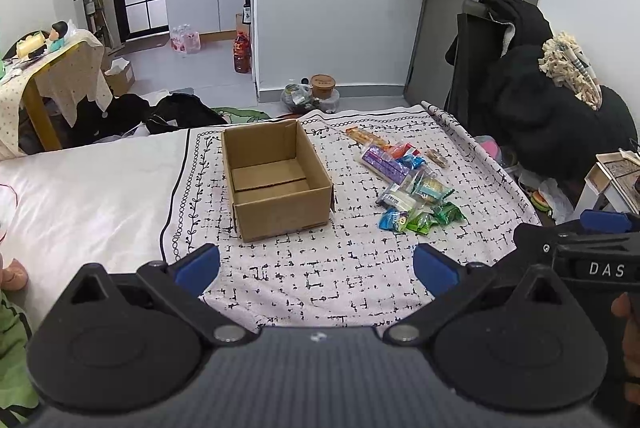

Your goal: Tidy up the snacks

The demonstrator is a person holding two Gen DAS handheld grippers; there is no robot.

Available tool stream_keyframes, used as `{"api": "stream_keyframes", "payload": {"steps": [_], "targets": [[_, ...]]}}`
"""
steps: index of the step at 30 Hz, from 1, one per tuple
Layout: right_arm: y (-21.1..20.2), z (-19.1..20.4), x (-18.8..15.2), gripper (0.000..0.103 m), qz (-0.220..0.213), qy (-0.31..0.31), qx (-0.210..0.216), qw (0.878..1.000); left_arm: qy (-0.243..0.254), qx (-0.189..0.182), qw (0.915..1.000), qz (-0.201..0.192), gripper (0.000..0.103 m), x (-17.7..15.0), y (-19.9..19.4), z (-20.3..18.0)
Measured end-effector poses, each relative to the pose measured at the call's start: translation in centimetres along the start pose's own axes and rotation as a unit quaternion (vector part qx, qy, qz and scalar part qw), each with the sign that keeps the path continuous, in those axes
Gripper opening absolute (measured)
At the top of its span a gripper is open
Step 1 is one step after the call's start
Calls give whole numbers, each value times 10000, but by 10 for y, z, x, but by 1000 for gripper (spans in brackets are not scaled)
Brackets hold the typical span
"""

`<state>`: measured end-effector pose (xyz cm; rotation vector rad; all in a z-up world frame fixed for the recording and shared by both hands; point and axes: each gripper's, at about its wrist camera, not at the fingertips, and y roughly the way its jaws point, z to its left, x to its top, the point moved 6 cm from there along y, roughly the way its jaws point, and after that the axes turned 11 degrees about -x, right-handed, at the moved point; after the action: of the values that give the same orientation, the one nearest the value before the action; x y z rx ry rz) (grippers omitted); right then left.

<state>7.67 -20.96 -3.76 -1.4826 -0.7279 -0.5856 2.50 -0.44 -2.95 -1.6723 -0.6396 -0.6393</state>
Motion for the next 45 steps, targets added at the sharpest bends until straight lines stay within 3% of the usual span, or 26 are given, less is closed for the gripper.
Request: {"api": "stream_keyframes", "payload": {"steps": [27,41,45], "targets": [[14,-14,7,103,75,39,-71,9999,105,3,9999,-23,103,10,5,-7],[65,-35,20,103,366,159,-6,9992,-269,-248,9989,277,102,29,69,-17],[88,-44,20,103,549,298,0,9980,-280,-164,9988,355,102,30,91,-18]]}}
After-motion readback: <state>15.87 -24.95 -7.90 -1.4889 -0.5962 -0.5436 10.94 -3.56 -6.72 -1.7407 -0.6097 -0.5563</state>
